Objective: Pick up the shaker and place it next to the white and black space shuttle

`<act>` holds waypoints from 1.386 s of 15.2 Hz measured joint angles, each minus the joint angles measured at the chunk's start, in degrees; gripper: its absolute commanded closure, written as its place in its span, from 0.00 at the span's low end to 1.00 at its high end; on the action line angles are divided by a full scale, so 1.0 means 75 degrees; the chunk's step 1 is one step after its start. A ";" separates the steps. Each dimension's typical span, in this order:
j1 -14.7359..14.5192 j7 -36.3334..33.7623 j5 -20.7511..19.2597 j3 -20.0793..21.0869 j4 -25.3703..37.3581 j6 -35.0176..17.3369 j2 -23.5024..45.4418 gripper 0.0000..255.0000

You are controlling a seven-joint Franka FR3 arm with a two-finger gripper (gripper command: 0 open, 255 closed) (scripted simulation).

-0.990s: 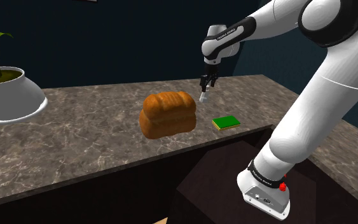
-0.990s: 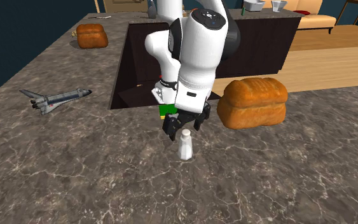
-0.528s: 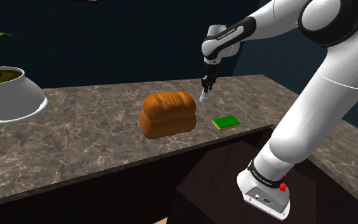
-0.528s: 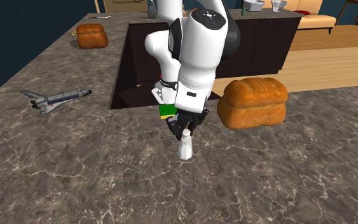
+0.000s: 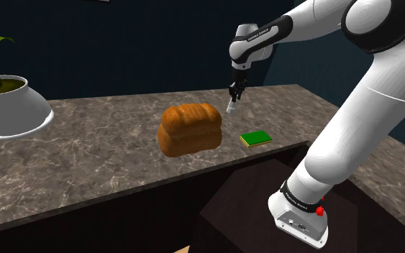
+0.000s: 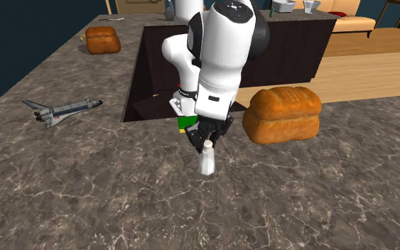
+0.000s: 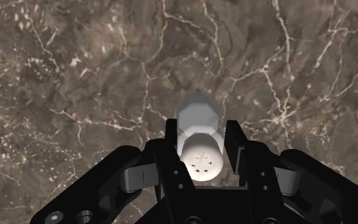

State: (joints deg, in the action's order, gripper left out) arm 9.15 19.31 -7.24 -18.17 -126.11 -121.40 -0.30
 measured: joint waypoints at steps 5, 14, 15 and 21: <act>-0.0022 -0.0013 -0.0034 0.0025 0.0306 0.0520 -0.0220 1.00; -0.0036 0.0016 -0.0094 0.0056 0.0877 0.1437 -0.0579 1.00; -0.0041 0.0010 -0.0098 0.0063 0.0928 0.1519 -0.0610 1.00; -0.0062 0.0028 -0.0110 0.0098 0.1403 0.2142 -0.0762 1.00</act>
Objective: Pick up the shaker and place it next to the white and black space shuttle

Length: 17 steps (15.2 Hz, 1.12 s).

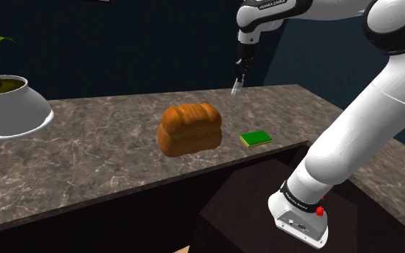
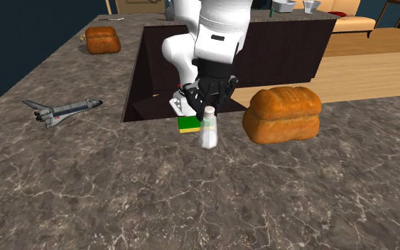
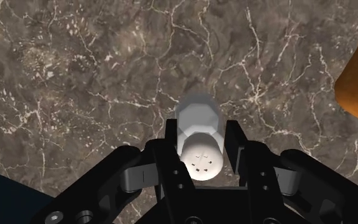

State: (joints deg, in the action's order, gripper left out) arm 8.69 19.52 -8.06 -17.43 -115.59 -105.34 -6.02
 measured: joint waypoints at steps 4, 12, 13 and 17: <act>-0.0011 0.0032 0.0012 0.0015 0.0376 0.0394 -0.0018 1.00; 0.0064 0.0234 -0.0065 -0.0054 0.0782 0.1012 -0.0259 1.00; 0.0115 0.0305 -0.0135 -0.0101 0.0599 0.0985 -0.0434 1.00; 0.0419 0.0830 -0.0422 -0.0437 0.0065 0.0901 -0.0987 1.00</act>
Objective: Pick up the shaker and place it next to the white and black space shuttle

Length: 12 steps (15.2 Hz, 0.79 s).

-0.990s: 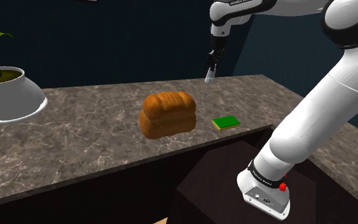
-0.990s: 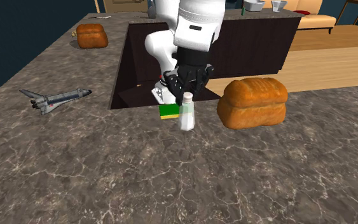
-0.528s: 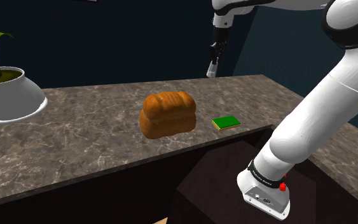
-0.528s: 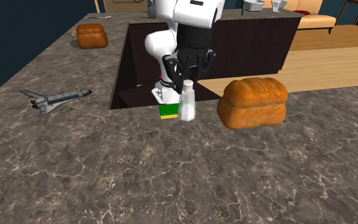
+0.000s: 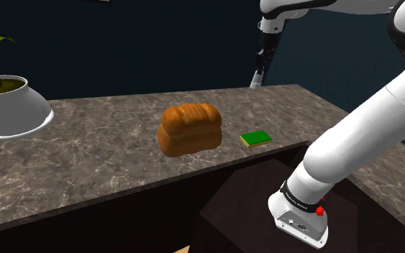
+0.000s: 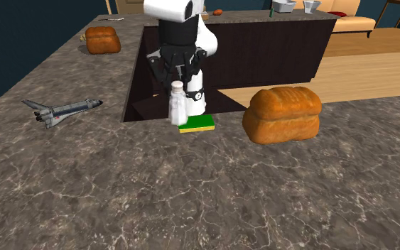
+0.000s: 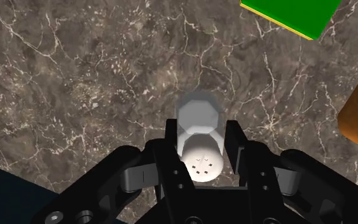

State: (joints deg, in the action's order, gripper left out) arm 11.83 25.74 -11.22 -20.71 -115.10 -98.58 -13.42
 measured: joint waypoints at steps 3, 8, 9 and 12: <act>0.0205 0.0329 -0.0217 -0.0217 -0.0361 -0.0056 -0.0383 1.00; 0.0606 0.1078 -0.0611 -0.0710 -0.0701 -0.0048 -0.0907 1.00; 0.0687 0.1251 -0.0683 -0.0837 -0.0747 -0.0091 -0.0953 1.00; 0.0914 0.1719 -0.0900 -0.1148 -0.0816 -0.0074 -0.1161 1.00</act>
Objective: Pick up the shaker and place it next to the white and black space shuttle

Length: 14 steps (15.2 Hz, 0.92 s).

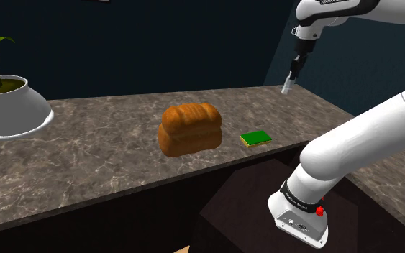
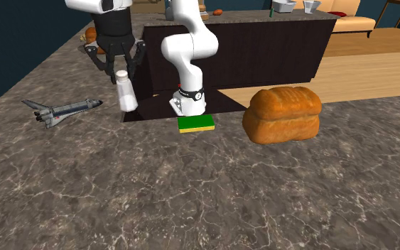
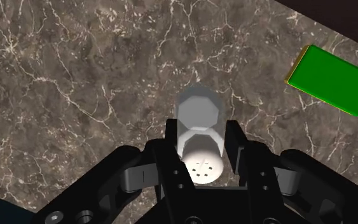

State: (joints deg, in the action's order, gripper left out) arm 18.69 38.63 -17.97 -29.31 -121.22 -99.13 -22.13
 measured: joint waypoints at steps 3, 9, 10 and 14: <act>0.0221 0.0485 -0.0208 -0.0346 -0.0064 -0.0047 -0.0148 1.00; 0.0579 0.1664 -0.0484 -0.1243 0.0202 -0.0198 -0.0052 1.00; 0.0621 0.1847 -0.0506 -0.1372 0.0294 -0.0185 -0.0021 1.00; 0.0782 0.2595 -0.0581 -0.1991 0.0487 -0.0370 0.0152 1.00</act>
State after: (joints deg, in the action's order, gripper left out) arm 24.55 58.10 -22.33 -44.25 -117.57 -101.91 -20.99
